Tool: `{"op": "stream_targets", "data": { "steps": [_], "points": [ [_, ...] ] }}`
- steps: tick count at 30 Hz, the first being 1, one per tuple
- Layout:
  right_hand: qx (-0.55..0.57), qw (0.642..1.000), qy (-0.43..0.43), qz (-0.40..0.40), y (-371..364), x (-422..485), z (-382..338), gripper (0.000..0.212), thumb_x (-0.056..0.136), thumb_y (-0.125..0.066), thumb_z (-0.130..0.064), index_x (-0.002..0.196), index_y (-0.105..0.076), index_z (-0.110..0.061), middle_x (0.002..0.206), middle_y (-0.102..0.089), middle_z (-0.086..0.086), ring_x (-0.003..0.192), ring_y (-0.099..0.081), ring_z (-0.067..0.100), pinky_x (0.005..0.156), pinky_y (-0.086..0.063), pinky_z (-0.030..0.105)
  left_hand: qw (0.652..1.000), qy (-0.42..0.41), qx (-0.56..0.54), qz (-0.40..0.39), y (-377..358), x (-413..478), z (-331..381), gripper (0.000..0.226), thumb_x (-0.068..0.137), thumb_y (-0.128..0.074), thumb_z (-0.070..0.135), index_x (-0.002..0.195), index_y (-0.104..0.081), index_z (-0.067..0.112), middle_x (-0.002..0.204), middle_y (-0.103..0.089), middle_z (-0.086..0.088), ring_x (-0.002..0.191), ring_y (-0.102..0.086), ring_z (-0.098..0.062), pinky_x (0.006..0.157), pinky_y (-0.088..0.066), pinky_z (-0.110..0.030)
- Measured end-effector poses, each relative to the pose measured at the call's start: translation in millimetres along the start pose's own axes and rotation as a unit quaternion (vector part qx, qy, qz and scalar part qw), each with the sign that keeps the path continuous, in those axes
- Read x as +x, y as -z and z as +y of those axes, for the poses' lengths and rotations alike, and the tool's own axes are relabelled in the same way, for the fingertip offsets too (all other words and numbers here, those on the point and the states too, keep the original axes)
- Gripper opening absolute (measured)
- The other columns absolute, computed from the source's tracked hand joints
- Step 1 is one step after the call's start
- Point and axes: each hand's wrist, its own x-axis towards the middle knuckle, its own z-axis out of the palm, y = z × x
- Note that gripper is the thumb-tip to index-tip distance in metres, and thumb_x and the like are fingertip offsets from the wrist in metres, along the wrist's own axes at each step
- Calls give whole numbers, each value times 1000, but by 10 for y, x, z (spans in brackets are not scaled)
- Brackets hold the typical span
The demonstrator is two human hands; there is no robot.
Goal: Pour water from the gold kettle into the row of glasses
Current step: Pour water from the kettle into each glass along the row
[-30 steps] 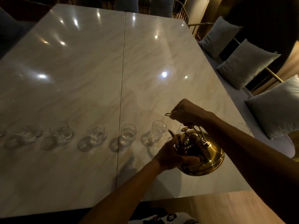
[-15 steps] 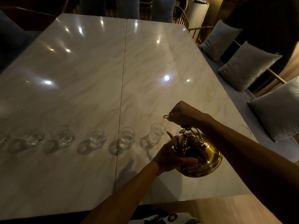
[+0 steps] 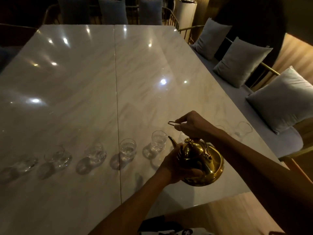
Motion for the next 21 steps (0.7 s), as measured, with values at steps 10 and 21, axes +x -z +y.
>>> {"op": "stream_targets", "data": {
  "steps": [10,21],
  "points": [
    [81,993,-14,84,-158,-380,181,39,91,-61,-23,128,-59,-11,72,-66,9,29,-41,0,34,-35,15,1000,11,13,-19,44,-131,-201,98,64,-93,44,147,-42,32,144,-57,7,135,-52,-12,113,-48,-44],
    [92,976,-20,199,-126,-634,360,40,91,-60,-26,129,-59,-15,110,-71,14,73,-68,23,60,-56,32,991,-23,124,-53,49,-34,-30,95,64,-74,67,148,-43,33,142,-58,9,131,-55,-9,110,-50,-36]
  ]
}}
